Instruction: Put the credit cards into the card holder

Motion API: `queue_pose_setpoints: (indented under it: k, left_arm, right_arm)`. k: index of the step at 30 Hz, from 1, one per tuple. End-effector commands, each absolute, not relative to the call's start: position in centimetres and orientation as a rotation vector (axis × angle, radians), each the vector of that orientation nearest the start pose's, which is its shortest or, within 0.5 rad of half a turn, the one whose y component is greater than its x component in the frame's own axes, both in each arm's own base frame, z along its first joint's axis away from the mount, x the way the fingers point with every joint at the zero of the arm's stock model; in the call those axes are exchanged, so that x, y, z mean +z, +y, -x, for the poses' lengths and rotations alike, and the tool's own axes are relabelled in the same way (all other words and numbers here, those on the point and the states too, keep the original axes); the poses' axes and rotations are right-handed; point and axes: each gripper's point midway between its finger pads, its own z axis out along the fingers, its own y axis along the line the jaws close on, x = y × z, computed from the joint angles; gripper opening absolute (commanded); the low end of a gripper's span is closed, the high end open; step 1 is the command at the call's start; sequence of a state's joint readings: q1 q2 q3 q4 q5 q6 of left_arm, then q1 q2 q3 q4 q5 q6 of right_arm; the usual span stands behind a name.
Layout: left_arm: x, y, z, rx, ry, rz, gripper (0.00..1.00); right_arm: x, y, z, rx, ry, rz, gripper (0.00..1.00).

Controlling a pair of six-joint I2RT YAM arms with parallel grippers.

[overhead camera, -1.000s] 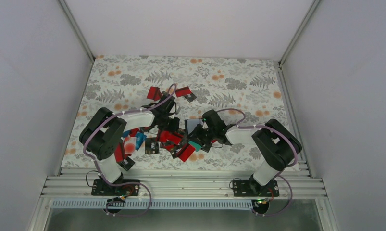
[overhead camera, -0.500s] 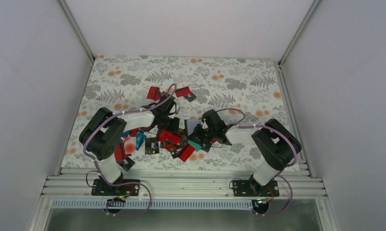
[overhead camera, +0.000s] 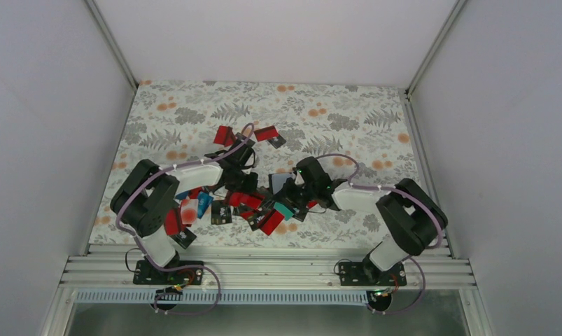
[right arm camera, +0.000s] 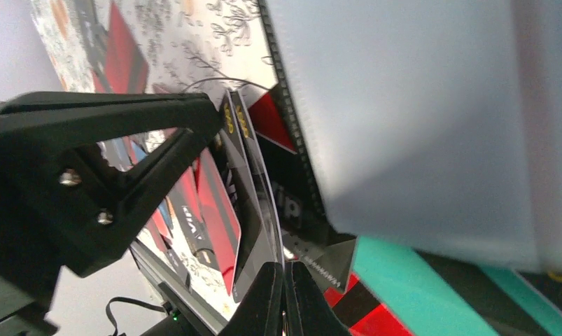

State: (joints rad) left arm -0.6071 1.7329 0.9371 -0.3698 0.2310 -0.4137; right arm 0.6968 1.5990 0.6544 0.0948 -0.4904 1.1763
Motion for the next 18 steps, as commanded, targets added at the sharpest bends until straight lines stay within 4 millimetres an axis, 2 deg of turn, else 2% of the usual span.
queue_pose_setpoints:
  k: [1,6,11,18]
  left_arm:
    - [3.8,-22.8,-27.7,-0.477,2.84,-0.282,0.14]
    - [7.0,-22.5,-28.4,-0.473,2.772,-0.241,0.3]
    - [9.8,-22.1,-28.9,-0.468,2.722,-0.191,0.35]
    - [14.7,-22.3,-29.0,-0.583,2.612,-0.063,0.47]
  right_arm:
    - [6.0,28.6,-22.7,1.219,2.773,-0.35,0.04]
    - [7.7,27.7,-22.2,1.182,2.749,-0.278,0.04]
    - [9.3,26.3,-22.2,1.091,2.718,-0.223,0.04]
    - [14.4,25.2,-23.7,1.126,2.559,-0.177,0.04]
